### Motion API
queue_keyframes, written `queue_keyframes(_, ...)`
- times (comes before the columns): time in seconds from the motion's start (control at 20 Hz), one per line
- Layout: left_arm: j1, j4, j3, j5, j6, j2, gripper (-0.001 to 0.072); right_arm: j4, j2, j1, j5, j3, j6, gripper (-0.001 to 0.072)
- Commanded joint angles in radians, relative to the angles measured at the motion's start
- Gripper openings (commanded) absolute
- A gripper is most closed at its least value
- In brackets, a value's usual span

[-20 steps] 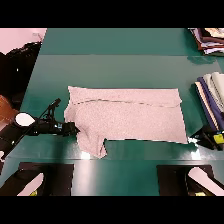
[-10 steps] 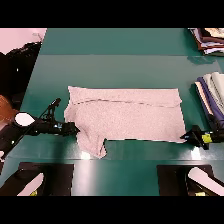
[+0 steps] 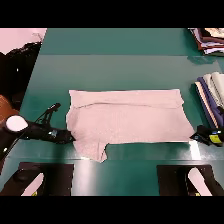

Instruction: Fold the shirts.

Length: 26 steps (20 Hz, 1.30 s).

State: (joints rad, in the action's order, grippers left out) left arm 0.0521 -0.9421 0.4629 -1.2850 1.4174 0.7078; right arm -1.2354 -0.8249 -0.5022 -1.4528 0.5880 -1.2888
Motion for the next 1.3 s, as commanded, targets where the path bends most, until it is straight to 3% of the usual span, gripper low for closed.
queue_keyframes(0.0,0.000,-0.064,0.005,-0.184,0.092,-0.171,0.0025,-0.050,0.135,0.002,-0.101,0.037,-0.016,0.0014)
queue_keyframes(0.1,0.000,-0.054,0.043,-0.189,0.117,-0.209,0.0025,-0.047,0.167,0.019,-0.102,0.074,-0.036,0.0014)
queue_keyframes(0.25,0.000,-0.070,0.125,-0.060,0.121,-0.160,0.0025,-0.048,0.093,0.090,-0.096,0.170,-0.050,0.0014)
queue_keyframes(0.55,0.000,-0.101,0.265,0.238,0.093,0.161,0.0026,-0.048,-0.256,0.267,0.002,0.404,-0.099,0.0014)
queue_keyframes(0.8,0.000,-0.095,0.392,0.349,0.067,0.441,0.0026,-0.016,-0.537,0.336,0.042,0.578,-0.118,0.0015)
queue_keyframes(1.05,0.000,-0.094,0.465,0.438,0.074,0.546,0.0028,0.134,-0.719,0.336,0.087,0.706,-0.116,0.0017)
queue_keyframes(1.1,0.000,-0.095,0.471,0.440,0.076,0.546,0.0145,0.154,-0.745,0.336,0.089,0.731,-0.116,0.0031)
queue_keyframes(1.15,0.000,-0.094,0.476,0.437,0.076,0.546,0.0453,0.173,-0.768,0.336,0.089,0.755,-0.114,0.0171)
queue_keyframes(1.2,0.000,-0.094,0.482,0.430,0.077,0.546,0.0646,0.181,-0.787,0.336,0.087,0.781,-0.111,0.0314)
queue_keyframes(1.25,0.000,-0.094,0.489,0.415,0.075,0.546,0.0645,0.190,-0.800,0.333,0.077,0.800,-0.086,0.0344)
